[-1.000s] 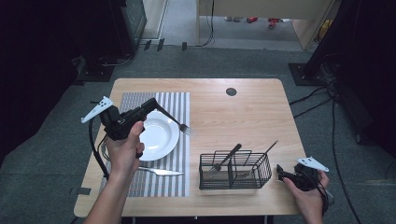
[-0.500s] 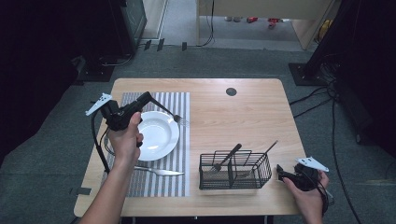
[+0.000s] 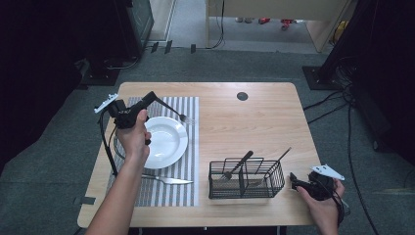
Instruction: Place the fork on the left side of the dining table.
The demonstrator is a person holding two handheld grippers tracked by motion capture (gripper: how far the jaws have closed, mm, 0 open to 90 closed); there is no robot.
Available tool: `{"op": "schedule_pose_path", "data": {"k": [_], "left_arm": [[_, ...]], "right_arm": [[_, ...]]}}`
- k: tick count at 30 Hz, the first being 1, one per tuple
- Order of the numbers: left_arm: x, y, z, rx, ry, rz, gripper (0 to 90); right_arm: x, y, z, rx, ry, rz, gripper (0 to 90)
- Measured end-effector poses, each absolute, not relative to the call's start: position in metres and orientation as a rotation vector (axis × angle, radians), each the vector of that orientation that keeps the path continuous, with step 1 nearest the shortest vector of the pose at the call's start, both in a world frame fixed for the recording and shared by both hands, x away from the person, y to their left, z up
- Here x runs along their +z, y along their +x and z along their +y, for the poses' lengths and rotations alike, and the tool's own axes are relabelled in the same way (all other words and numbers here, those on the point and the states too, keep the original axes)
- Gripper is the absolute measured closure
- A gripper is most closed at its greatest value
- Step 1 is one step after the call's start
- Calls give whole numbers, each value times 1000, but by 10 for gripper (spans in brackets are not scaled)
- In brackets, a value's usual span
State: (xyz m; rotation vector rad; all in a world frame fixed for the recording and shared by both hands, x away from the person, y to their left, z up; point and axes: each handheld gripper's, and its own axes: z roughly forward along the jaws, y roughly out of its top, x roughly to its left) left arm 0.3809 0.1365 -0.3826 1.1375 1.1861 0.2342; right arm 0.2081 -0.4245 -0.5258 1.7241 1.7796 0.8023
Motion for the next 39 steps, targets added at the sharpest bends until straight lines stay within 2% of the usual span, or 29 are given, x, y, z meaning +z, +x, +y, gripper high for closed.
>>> {"op": "schedule_pose_path", "data": {"k": [24, 31, 39], "left_arm": [[-445, 444, 169, 159, 849, 1405, 890], [-462, 453, 173, 156, 805, 1462, 891], [-484, 463, 180, 111, 675, 1539, 890]], "right_arm": [[-526, 208, -425, 802, 1724, 1780, 114], [-526, 208, -425, 802, 1723, 1780, 114], [-526, 208, -425, 803, 1724, 1780, 114]]}}
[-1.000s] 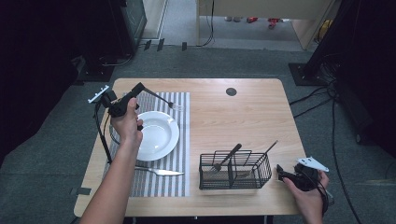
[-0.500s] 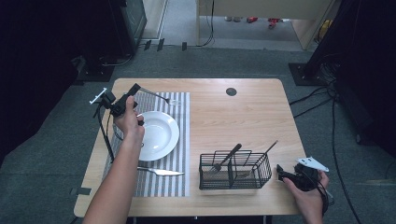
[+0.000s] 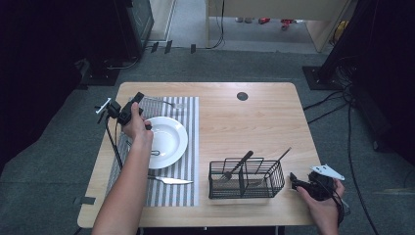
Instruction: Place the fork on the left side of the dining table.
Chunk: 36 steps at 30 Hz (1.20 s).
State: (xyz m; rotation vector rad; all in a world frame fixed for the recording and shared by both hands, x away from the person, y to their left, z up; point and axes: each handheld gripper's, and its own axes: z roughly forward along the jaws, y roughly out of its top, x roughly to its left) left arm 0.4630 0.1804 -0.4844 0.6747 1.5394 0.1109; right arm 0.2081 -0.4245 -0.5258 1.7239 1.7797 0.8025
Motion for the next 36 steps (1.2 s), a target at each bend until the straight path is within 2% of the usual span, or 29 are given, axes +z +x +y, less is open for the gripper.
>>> {"op": "schedule_pose_path", "data": {"k": [22, 31, 36], "left_arm": [[-496, 475, 181, 178, 685, 1665, 889], [-499, 477, 184, 173, 659, 1687, 887], [-501, 478, 191, 115, 653, 1751, 877]], "right_arm": [[-526, 208, -425, 803, 1724, 1780, 114], [-526, 208, -425, 802, 1724, 1780, 114], [-526, 208, -425, 803, 1724, 1780, 114]]}}
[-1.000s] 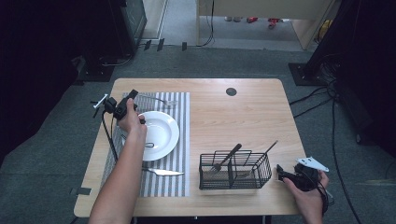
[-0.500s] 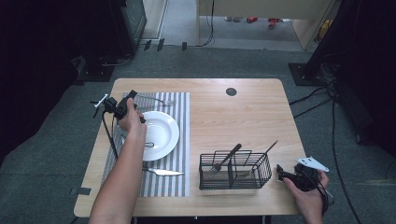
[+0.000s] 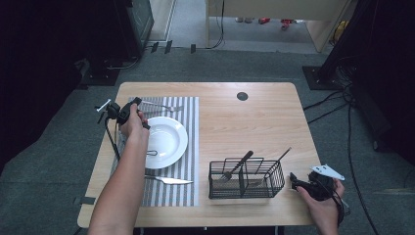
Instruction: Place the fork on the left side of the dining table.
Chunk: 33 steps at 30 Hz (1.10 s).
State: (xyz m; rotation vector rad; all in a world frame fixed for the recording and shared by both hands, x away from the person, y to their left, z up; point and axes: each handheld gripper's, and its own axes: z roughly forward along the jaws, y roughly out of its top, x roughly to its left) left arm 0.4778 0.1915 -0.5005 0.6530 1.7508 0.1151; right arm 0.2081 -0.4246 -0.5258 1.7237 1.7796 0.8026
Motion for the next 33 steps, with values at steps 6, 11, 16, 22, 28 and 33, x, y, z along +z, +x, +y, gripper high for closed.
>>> {"op": "schedule_pose_path", "data": {"k": [6, 11, 16, 22, 28, 33], "left_arm": [[-509, 480, 193, 134, 737, 1800, 821], [-511, 480, 192, 158, 800, 1853, 769], [-513, 481, 193, 168, 824, 1879, 753], [-513, 483, 192, 146, 860, 1896, 738], [-510, 484, 190, 192, 911, 1927, 712], [-509, 485, 190, 201, 937, 1957, 690]], "right_arm": [[-526, 208, -425, 802, 1724, 1779, 114], [-526, 208, -425, 802, 1724, 1779, 114], [-526, 208, -425, 803, 1724, 1779, 114], [-526, 208, -425, 802, 1723, 1780, 114], [-526, 208, -425, 803, 1724, 1780, 115], [-526, 208, -425, 803, 1724, 1780, 114]]}}
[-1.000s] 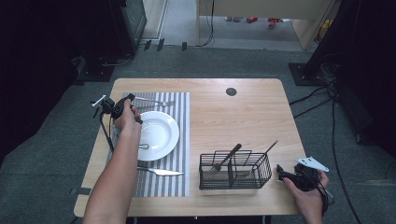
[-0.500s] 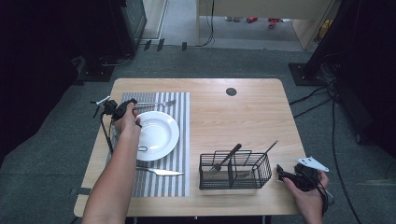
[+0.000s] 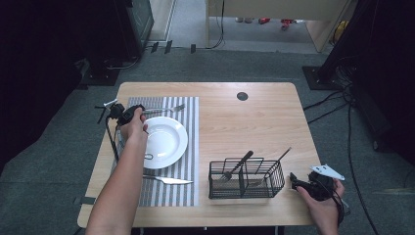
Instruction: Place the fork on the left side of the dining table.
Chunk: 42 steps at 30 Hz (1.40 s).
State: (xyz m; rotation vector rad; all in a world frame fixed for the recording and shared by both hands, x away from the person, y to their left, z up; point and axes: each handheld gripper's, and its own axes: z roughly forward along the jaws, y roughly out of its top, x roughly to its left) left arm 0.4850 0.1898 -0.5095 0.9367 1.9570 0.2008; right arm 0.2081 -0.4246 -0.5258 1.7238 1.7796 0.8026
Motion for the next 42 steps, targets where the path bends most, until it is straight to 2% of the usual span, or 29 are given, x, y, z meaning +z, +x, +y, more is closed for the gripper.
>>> {"op": "schedule_pose_path", "data": {"k": [16, 42], "left_arm": [[-506, 488, 190, 203, 1028, 1992, 703], [-500, 495, 202, 175, 1026, 1913, 587]], "right_arm": [[-526, 208, -425, 803, 1724, 1780, 115], [-526, 208, -425, 802, 1724, 1779, 116]]}}
